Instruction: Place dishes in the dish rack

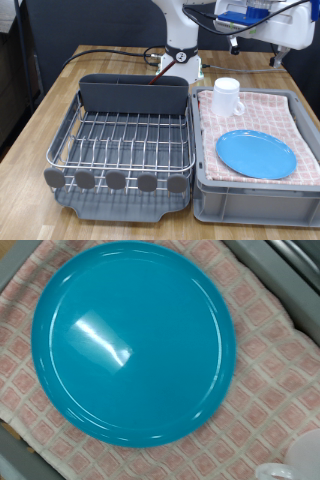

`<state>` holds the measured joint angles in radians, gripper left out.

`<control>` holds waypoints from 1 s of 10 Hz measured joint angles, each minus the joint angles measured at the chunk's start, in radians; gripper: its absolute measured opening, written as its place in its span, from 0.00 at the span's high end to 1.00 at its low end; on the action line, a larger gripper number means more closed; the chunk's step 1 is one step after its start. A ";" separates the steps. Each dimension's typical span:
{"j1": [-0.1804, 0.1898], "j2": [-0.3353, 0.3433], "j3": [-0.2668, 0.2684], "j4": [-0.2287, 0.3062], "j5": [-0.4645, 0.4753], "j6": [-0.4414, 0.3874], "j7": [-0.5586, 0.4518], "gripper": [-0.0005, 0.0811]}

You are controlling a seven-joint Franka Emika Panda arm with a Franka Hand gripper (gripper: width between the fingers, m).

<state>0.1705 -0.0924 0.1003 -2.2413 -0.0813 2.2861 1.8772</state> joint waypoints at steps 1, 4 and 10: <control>0.001 0.013 0.002 -0.018 0.011 0.069 -0.001 0.01; 0.002 0.049 0.001 -0.141 0.175 0.366 -0.120 0.01; 0.001 0.136 0.011 -0.266 0.653 0.650 -0.654 0.01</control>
<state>0.1717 0.0438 0.1109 -2.5069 0.5713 2.9364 1.2236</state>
